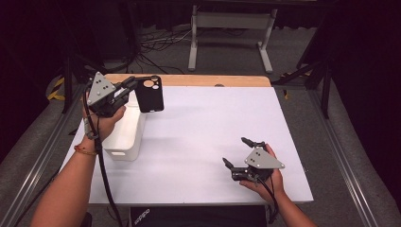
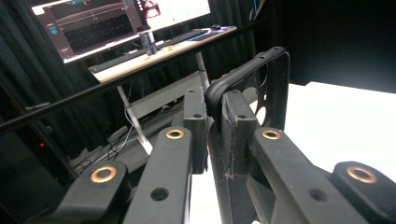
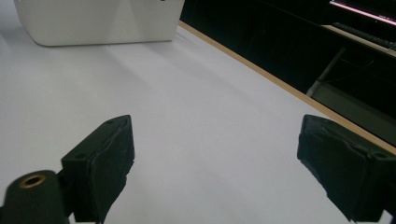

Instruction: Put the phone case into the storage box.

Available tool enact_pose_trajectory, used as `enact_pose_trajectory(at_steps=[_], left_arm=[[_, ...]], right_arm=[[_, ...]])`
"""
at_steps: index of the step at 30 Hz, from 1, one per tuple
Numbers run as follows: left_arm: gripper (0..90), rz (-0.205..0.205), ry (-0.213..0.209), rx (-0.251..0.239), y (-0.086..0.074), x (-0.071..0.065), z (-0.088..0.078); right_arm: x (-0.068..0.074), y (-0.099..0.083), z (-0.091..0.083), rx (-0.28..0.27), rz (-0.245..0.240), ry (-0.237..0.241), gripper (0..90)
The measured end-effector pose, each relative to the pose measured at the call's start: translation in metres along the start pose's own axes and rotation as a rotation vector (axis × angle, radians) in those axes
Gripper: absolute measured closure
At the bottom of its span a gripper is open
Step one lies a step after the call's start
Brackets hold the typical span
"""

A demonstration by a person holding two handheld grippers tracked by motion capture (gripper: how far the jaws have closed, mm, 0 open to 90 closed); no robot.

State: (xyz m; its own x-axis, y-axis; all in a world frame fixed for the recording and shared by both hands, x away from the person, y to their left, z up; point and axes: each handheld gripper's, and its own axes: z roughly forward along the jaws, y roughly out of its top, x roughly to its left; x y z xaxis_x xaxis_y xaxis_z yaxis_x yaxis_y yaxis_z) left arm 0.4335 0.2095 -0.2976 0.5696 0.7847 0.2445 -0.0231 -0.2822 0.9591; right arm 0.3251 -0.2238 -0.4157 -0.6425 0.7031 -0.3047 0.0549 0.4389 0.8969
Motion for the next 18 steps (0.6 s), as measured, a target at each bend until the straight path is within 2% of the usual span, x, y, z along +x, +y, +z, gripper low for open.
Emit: enact_pose_trajectory(at_steps=[5,6,7,12,18], left_arm=[[82.5,-0.003,0.001,-0.005,-0.001,0.017,0.000],[82.5,-0.005,0.002,-0.006,-0.001,0.024,0.001],[82.5,-0.005,0.002,-0.006,-0.001,0.024,0.001],[82.5,-0.001,-0.003,-0.010,-0.003,0.041,0.003],[82.5,-0.005,0.022,0.009,-0.008,0.058,0.006]], right_arm=[[0.000,-0.001,0.002,0.005,0.006,0.006,12.3],[0.000,-0.002,0.003,0.008,0.005,0.004,12.3],[0.000,-0.002,0.003,0.008,0.005,0.004,12.3],[-0.002,-0.002,0.004,0.015,0.013,-0.006,12.6],[-0.006,-0.001,0.005,0.016,0.026,-0.020,12.9]])
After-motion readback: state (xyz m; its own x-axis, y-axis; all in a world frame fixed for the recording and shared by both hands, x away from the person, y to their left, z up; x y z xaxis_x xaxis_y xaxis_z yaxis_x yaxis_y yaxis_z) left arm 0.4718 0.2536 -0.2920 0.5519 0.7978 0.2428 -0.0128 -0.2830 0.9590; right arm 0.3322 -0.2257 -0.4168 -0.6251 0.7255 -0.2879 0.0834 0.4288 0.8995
